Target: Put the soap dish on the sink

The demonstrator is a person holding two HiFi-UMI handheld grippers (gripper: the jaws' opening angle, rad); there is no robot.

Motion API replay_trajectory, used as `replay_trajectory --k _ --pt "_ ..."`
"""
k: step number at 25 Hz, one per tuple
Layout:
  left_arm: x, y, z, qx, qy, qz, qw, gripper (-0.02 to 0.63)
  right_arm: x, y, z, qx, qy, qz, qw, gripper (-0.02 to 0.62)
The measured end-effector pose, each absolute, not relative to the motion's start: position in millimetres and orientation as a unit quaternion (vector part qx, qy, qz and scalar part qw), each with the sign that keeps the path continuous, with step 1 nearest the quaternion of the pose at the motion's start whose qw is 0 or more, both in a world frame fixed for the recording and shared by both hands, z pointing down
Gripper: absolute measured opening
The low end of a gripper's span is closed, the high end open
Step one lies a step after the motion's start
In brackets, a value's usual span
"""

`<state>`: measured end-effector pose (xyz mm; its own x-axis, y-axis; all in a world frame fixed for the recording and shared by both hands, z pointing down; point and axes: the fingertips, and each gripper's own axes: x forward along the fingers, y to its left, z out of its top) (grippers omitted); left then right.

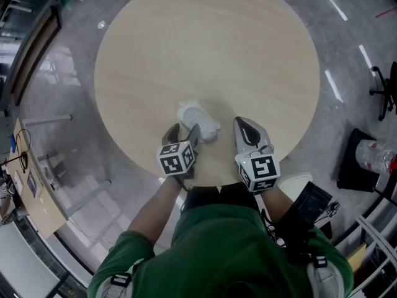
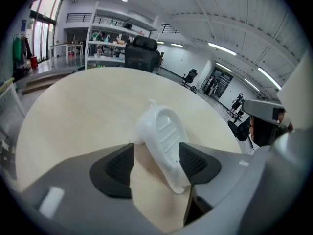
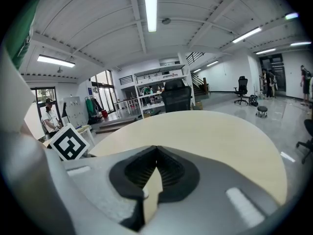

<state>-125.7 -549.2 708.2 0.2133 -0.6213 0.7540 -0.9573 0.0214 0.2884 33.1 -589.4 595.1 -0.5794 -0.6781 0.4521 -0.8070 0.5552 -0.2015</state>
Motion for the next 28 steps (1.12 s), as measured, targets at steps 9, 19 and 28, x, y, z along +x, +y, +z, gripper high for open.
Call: replay_trajectory --k 9,19,28 --pt "-110 -531 605 0.713 -0.657 0.144 0.198 0.058 43 -567 566 0.403 -0.888 0.175 0.140 0.003" --pt "-93 -502 523 0.735 -0.663 0.105 0.094 0.006 19 -530 528 0.364 -0.916 0.123 0.113 0.003" --pt "-81 -457 495 0.766 -0.634 0.055 0.091 0.006 17 -475 497 0.385 -0.913 0.087 0.103 0.003"
